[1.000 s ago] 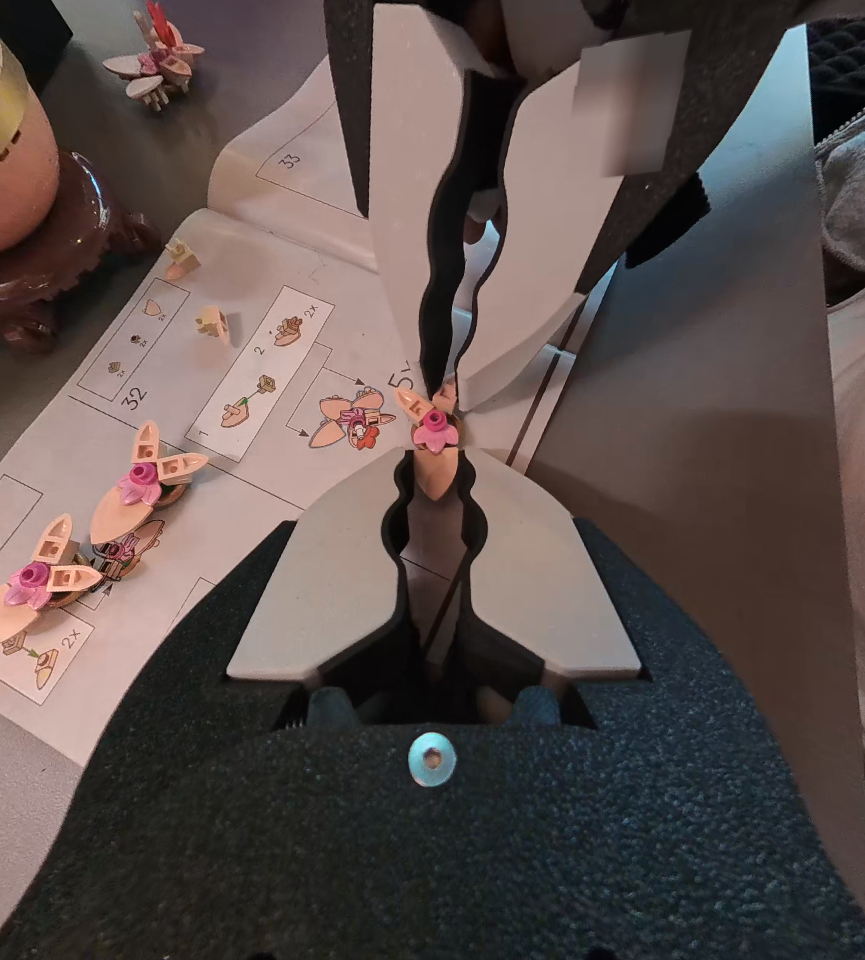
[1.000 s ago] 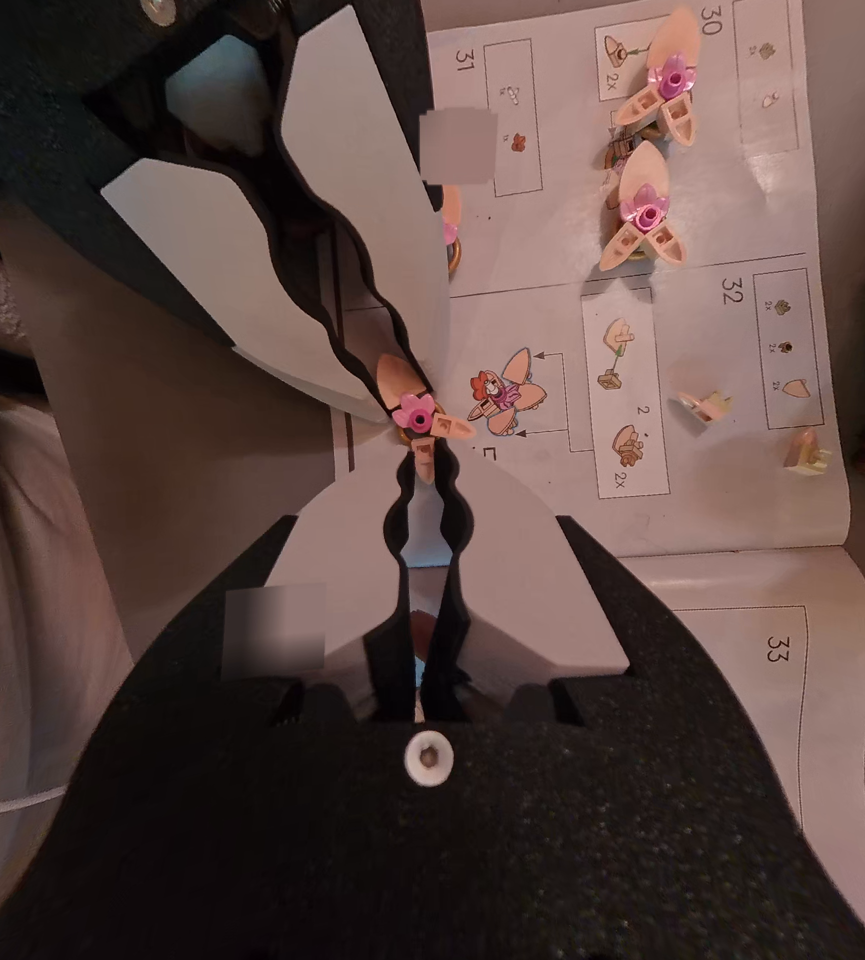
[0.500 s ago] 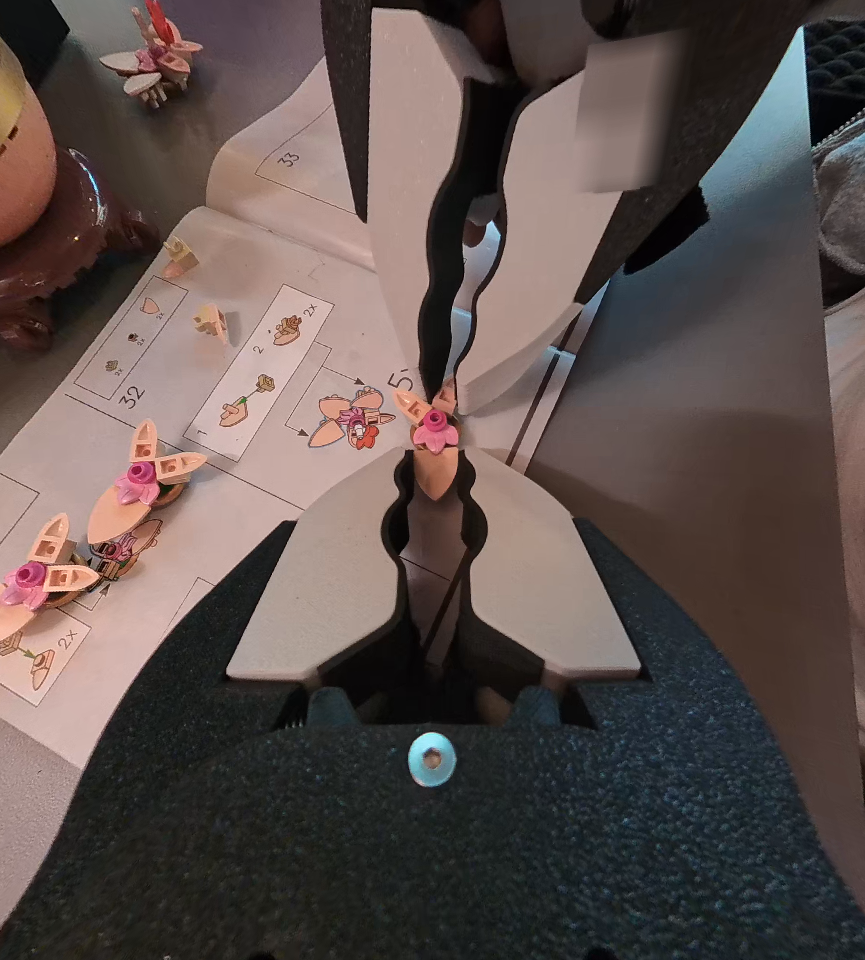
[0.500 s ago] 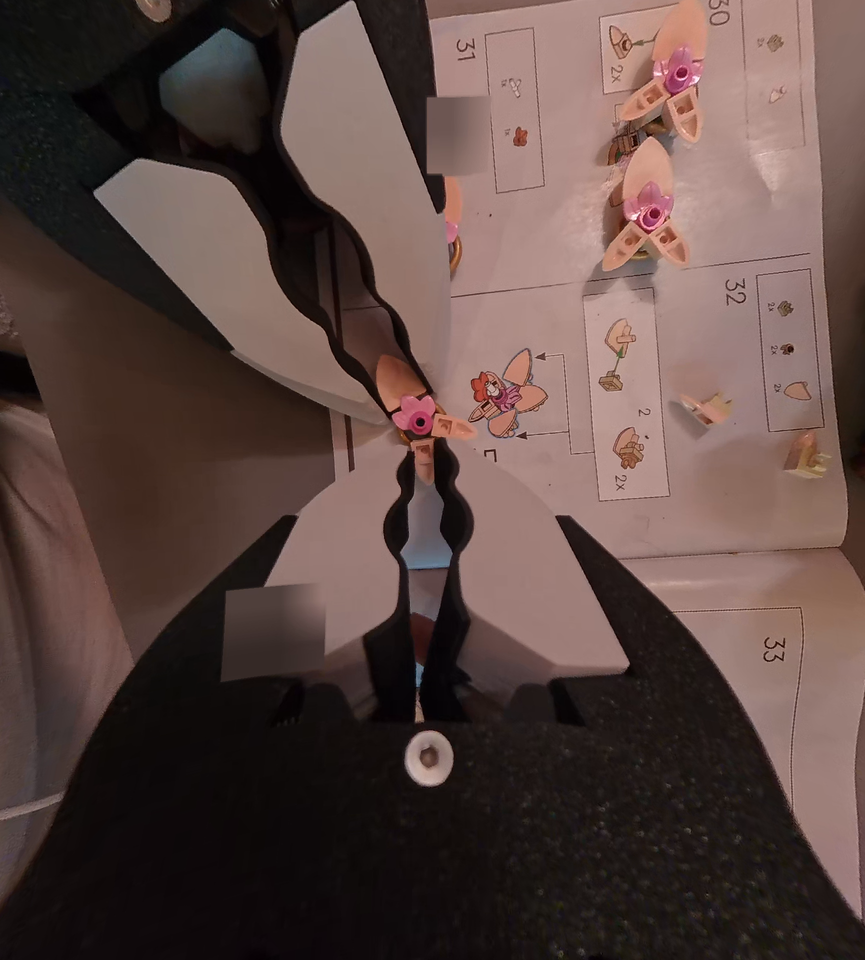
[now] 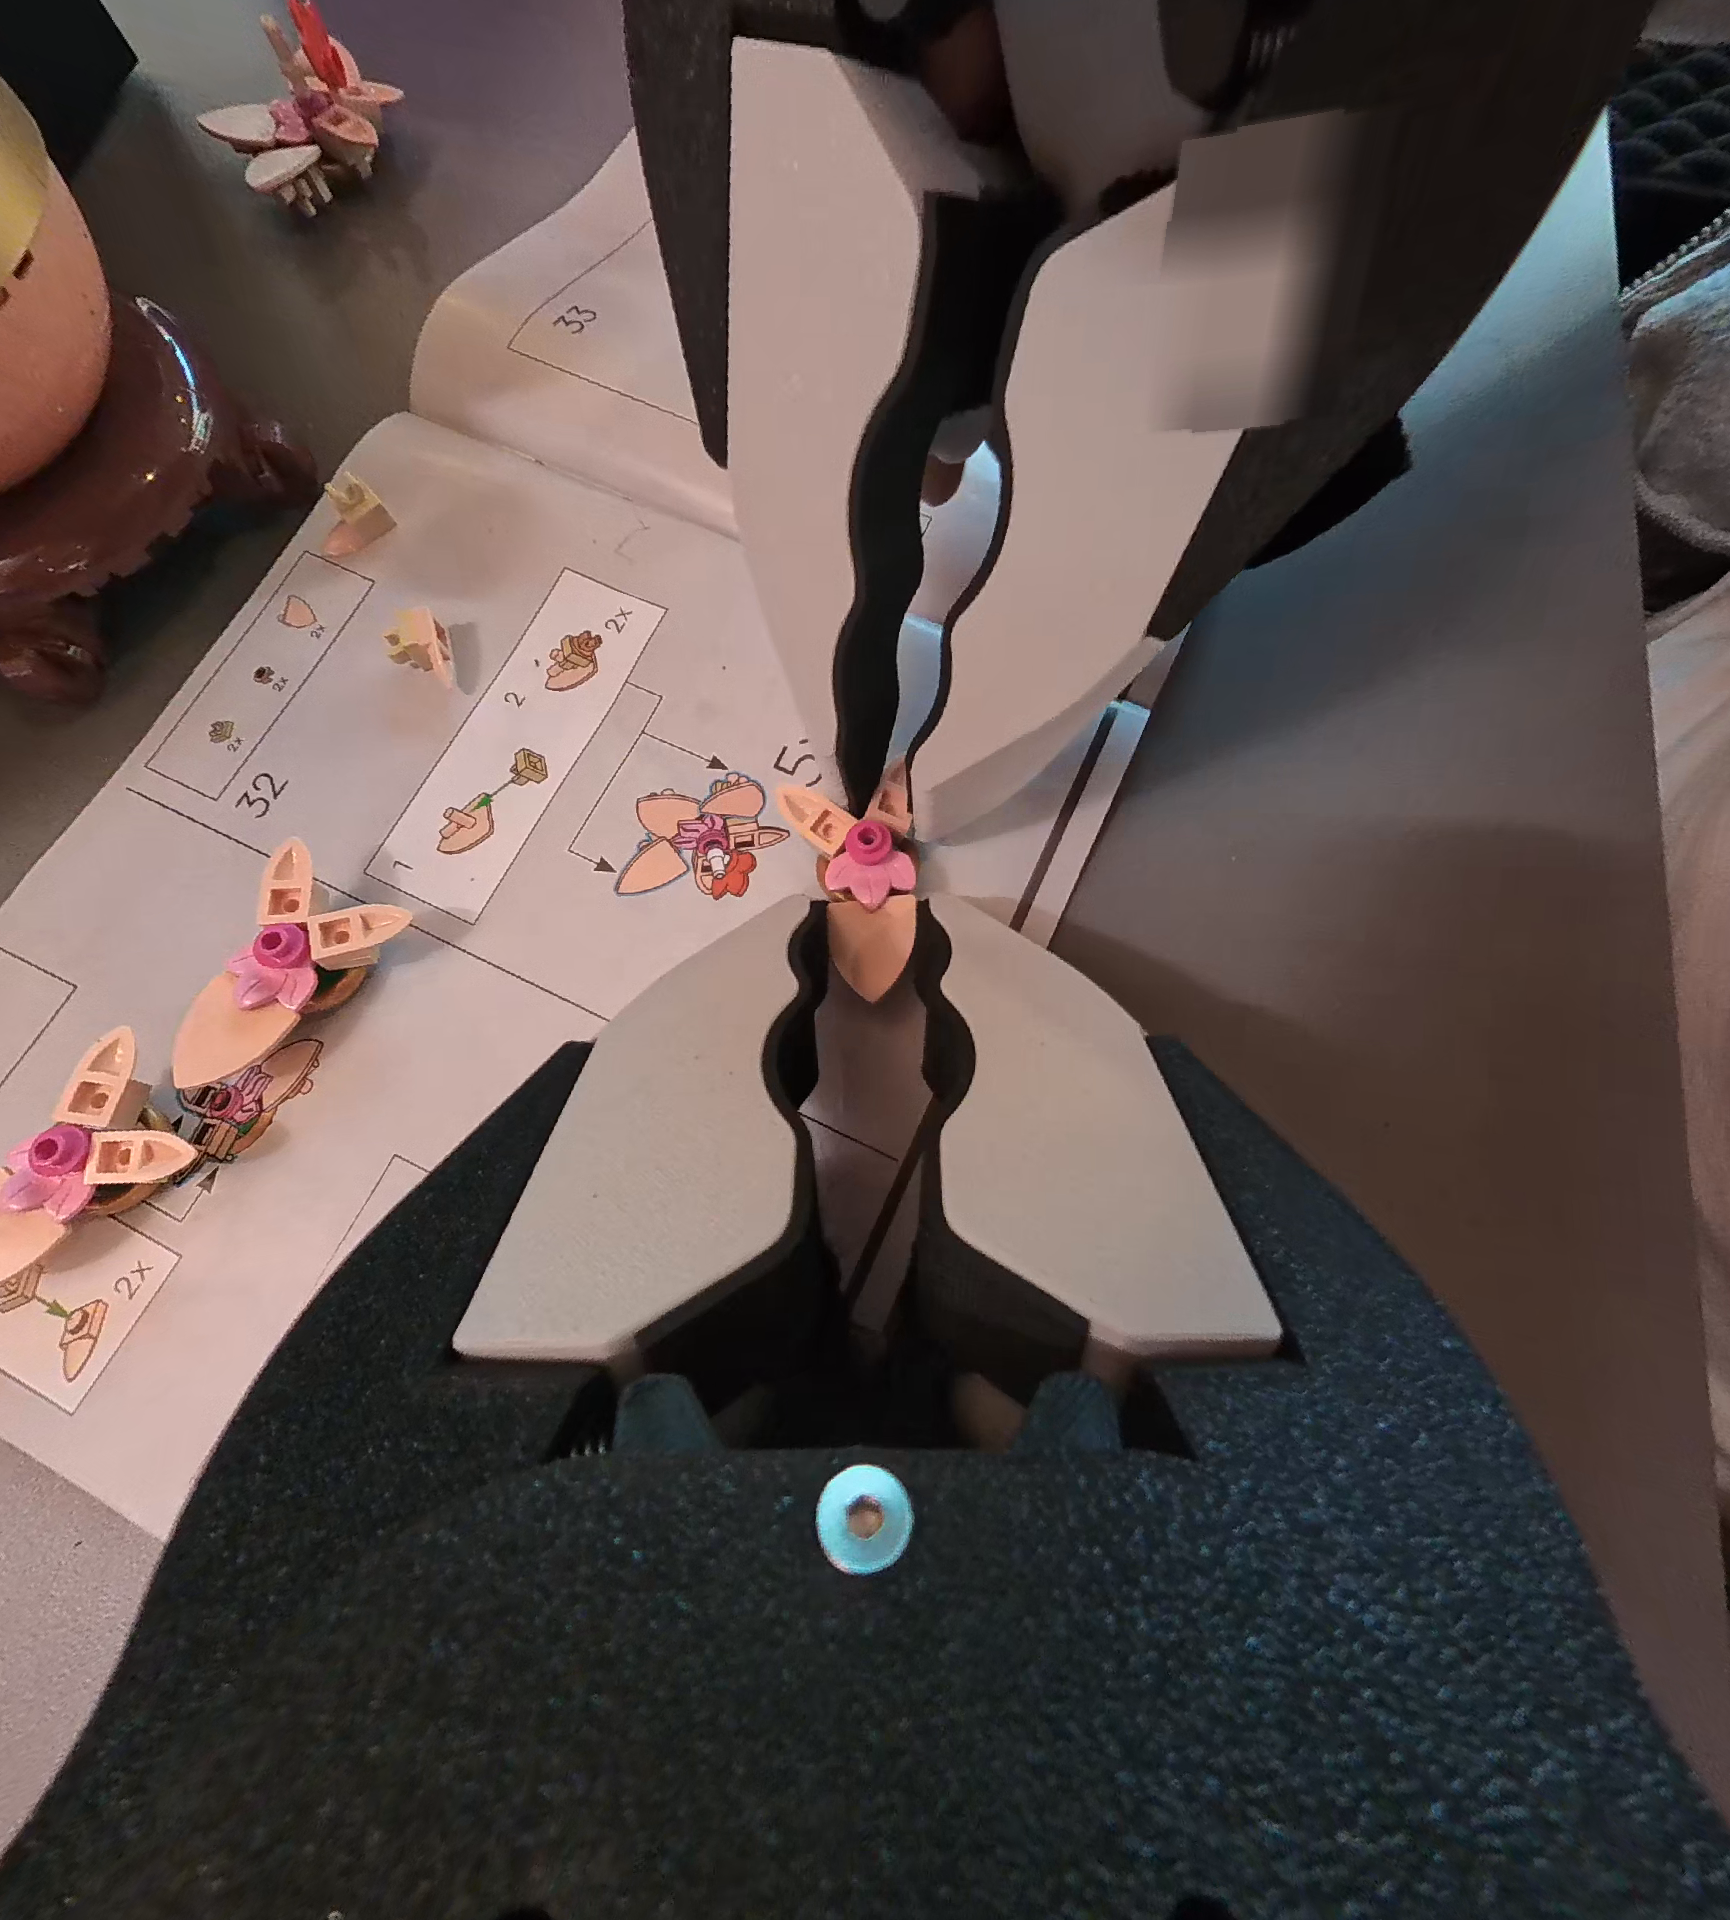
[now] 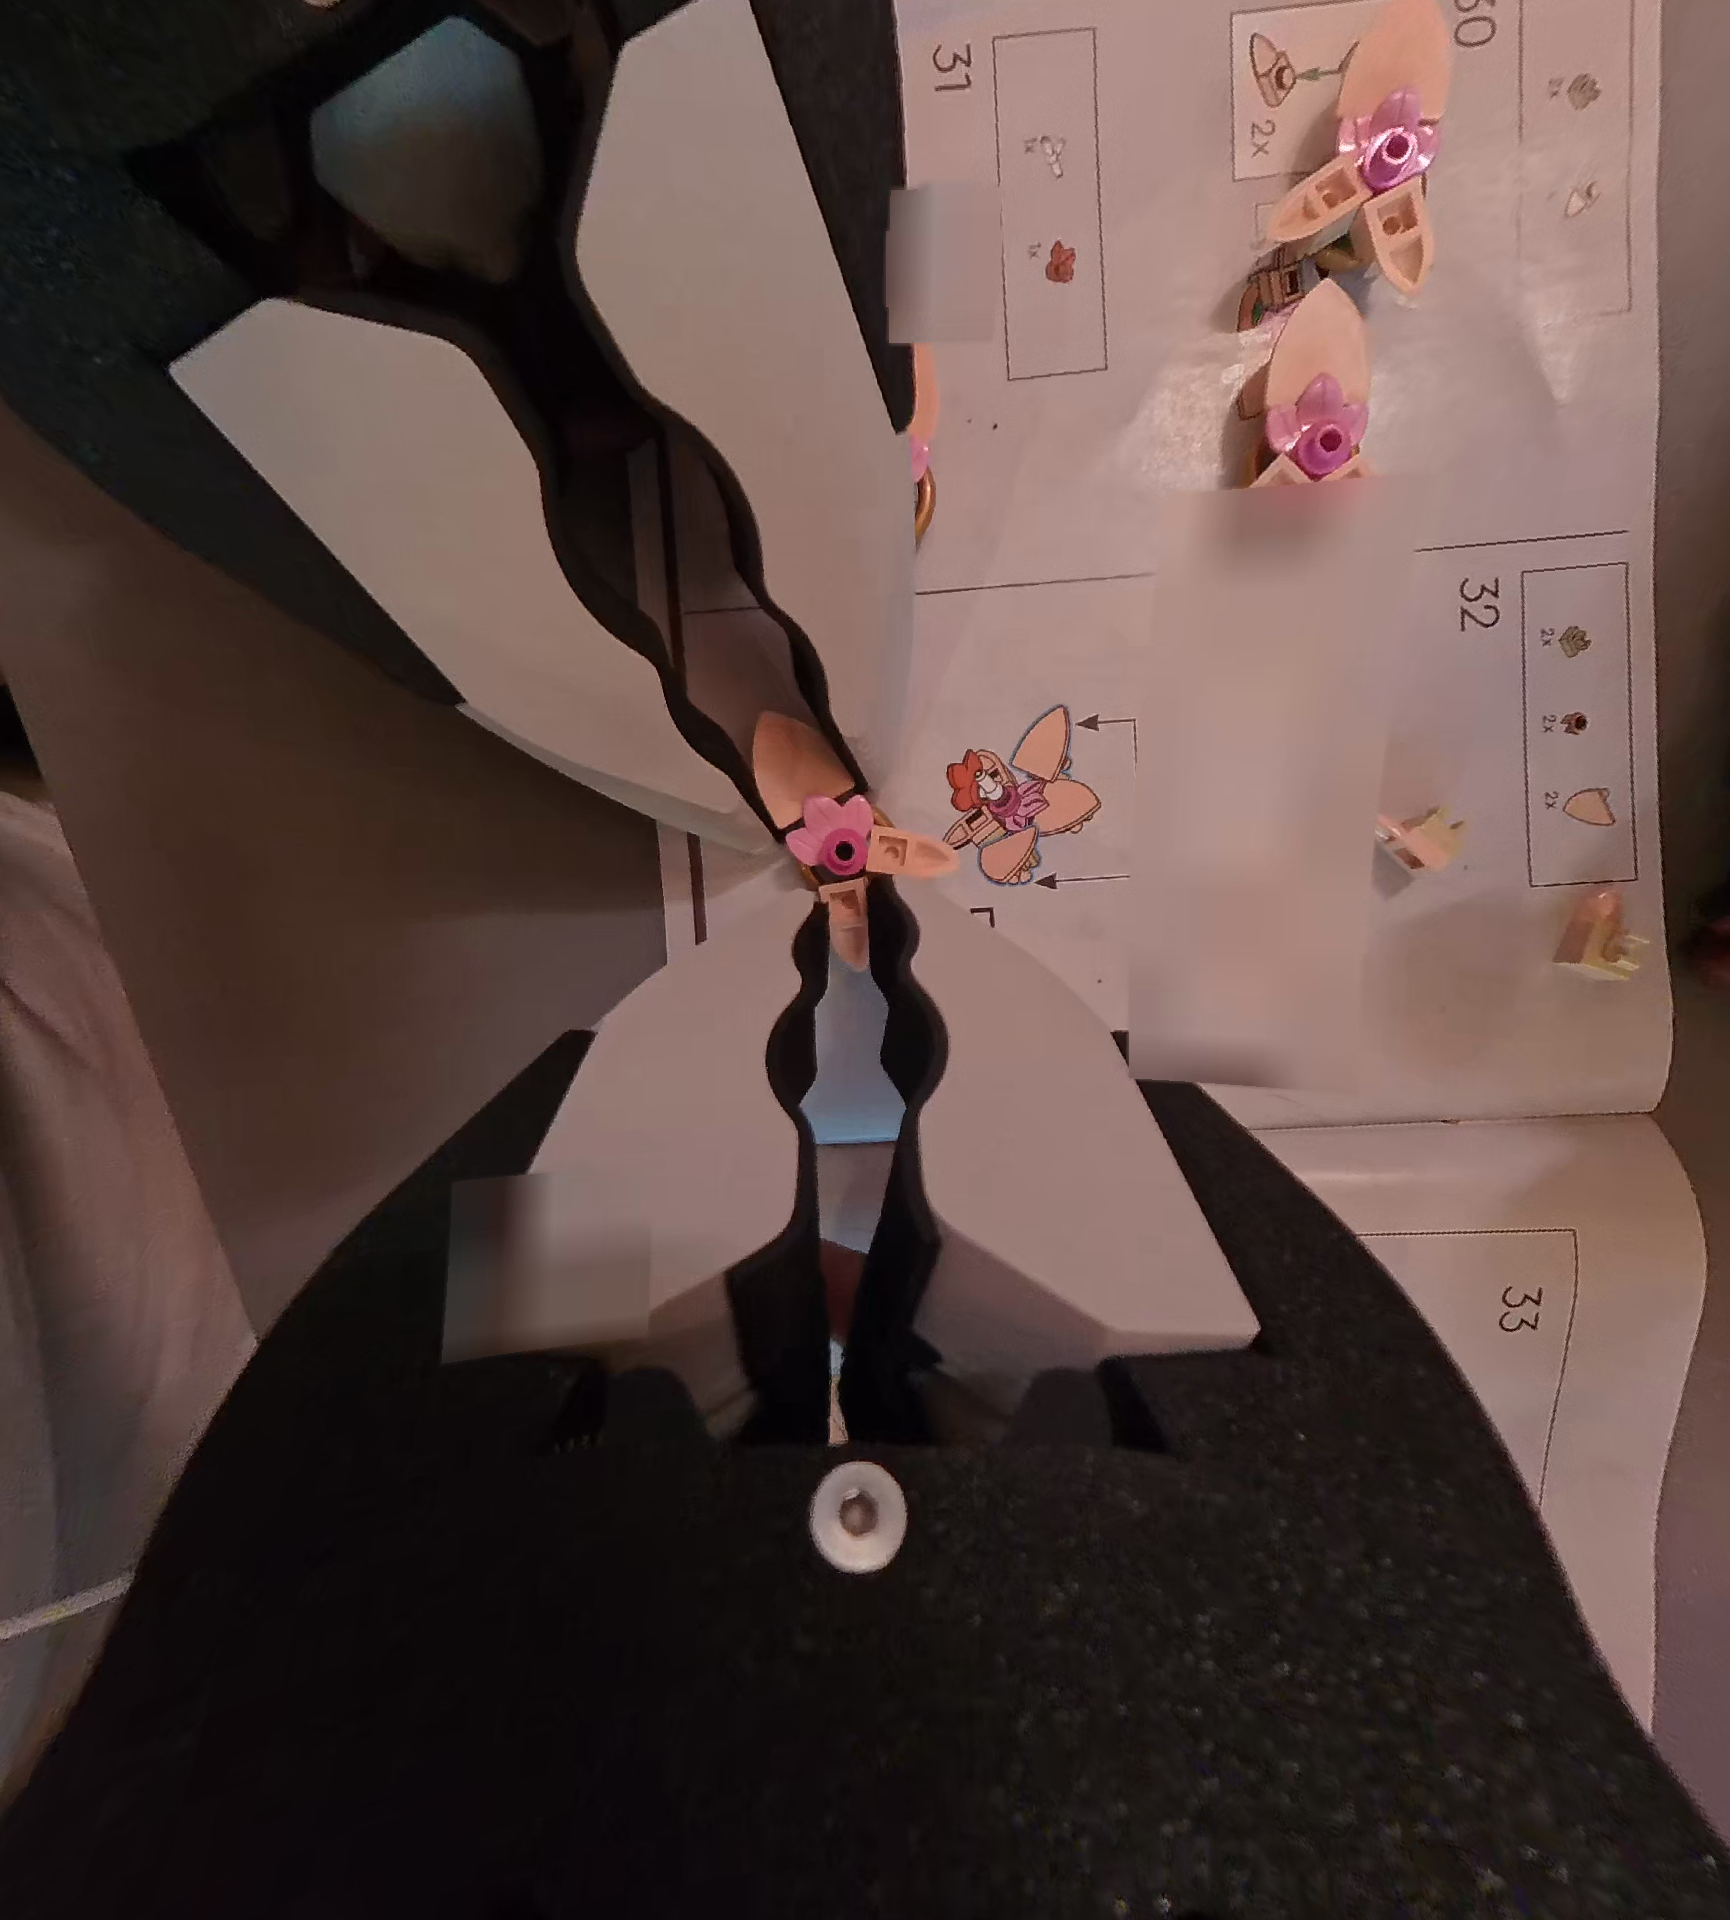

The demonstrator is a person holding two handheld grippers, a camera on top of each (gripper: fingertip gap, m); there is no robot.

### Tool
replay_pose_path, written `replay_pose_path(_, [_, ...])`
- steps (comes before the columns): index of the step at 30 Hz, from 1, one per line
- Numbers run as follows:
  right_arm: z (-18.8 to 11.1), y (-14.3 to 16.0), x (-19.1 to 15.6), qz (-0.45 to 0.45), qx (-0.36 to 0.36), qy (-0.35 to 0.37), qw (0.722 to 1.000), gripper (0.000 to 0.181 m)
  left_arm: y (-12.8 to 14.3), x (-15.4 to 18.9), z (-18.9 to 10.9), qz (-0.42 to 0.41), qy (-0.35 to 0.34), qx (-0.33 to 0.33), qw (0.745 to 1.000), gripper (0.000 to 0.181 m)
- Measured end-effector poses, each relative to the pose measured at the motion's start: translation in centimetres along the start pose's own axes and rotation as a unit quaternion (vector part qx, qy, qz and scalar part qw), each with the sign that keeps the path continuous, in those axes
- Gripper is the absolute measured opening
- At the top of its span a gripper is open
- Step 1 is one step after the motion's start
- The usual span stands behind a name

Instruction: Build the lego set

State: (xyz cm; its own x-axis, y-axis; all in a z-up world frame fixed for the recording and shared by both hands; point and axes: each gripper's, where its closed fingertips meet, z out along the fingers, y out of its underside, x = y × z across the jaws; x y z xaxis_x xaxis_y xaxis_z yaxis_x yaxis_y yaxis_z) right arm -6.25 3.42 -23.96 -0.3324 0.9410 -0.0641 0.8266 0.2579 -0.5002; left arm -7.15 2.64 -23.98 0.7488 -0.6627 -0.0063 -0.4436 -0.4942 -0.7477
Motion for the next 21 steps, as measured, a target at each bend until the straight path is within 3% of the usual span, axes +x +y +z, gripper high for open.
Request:
replay_pose_path(7, [-0.7, -0.2, 0.0, -0.003, 0.019, -0.011, 1.000, 0.021, 0.0, 0.0, 0.0, 0.000, -0.002, 0.000, 1.000, 0.015])
replay_pose_path(12, [-1.8, -1.3, 0.0, -0.051, 0.083, -0.017, 0.995, 0.000, 0.0, 0.0, 0.0, 0.003, -0.004, 0.001, 1.000, 0.015])
replay_pose_path(21, [-0.5, -0.8, 0.1, -0.056, 0.066, -0.034, 0.996, 0.000, 0.0, 0.0, 0.0, 0.003, -0.004, 0.001, 1.000, 0.015])
